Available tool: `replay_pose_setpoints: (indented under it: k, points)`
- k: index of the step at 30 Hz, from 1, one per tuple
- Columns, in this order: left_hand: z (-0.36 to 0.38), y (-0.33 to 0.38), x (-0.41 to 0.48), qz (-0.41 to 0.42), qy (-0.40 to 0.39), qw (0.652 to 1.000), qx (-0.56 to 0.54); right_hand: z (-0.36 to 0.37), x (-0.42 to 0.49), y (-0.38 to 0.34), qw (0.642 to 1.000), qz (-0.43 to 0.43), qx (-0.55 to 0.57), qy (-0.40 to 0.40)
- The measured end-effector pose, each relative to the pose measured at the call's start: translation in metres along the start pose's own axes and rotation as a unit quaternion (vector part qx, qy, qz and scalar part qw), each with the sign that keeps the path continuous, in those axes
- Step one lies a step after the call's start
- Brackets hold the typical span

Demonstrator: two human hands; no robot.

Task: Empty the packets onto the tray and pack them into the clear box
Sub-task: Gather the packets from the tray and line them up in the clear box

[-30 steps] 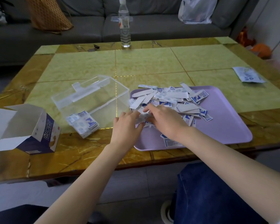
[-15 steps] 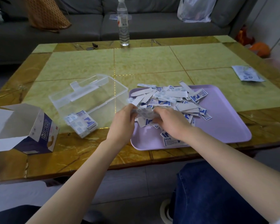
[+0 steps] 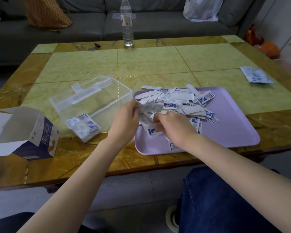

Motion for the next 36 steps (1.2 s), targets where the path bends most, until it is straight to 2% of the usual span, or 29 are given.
replay_pose_setpoints:
  k: [6, 14, 16, 21, 25, 27, 30, 33, 36]
  points:
    - [0.024, -0.011, -0.015, 0.008, -0.094, 0.993, 0.072, 0.002, -0.006, -0.008, 1.0, -0.015, 0.002, 0.017]
    - [-0.002, -0.009, -0.008, 0.001, -0.014, 0.998, 0.065, 0.016, -0.018, -0.003, 0.999, -0.026, 0.018, 0.002]
    - [0.001, -0.003, -0.007, 0.006, -0.019, 0.999, 0.049, 0.018, -0.017, -0.005, 0.999, -0.036, 0.018, 0.006]
    - [0.031, 0.003, -0.019, 0.035, -0.138, 0.985, 0.093, 0.012, -0.019, -0.013, 0.997, -0.064, 0.015, 0.047]
    - [0.04, 0.003, -0.034, 0.019, -0.205, 0.977, 0.06, 0.01, -0.018, -0.002, 0.996, -0.009, 0.063, 0.067]
    - [0.043, 0.001, -0.037, 0.021, -0.221, 0.971, 0.088, 0.013, -0.017, 0.003, 0.995, 0.015, 0.076, 0.059]
    - [0.044, -0.006, -0.035, 0.045, -0.205, 0.966, 0.149, 0.015, -0.017, 0.004, 0.996, 0.02, 0.065, 0.054]
    - [0.038, -0.009, -0.032, 0.044, -0.17, 0.972, 0.157, 0.01, -0.016, 0.002, 0.996, 0.017, 0.015, 0.082]
    - [0.039, -0.013, -0.033, 0.045, -0.167, 0.972, 0.157, 0.007, -0.017, 0.004, 0.993, 0.039, 0.053, 0.095]
Point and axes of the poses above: each hand's wrist, its own x-axis towards the middle knuckle, its own z-axis out of the palm, y = z × x, the point moved 7 cm from there along x, towards the middle knuckle, and after that the axes turned 7 degrees about -x, right-handed, at the moved point
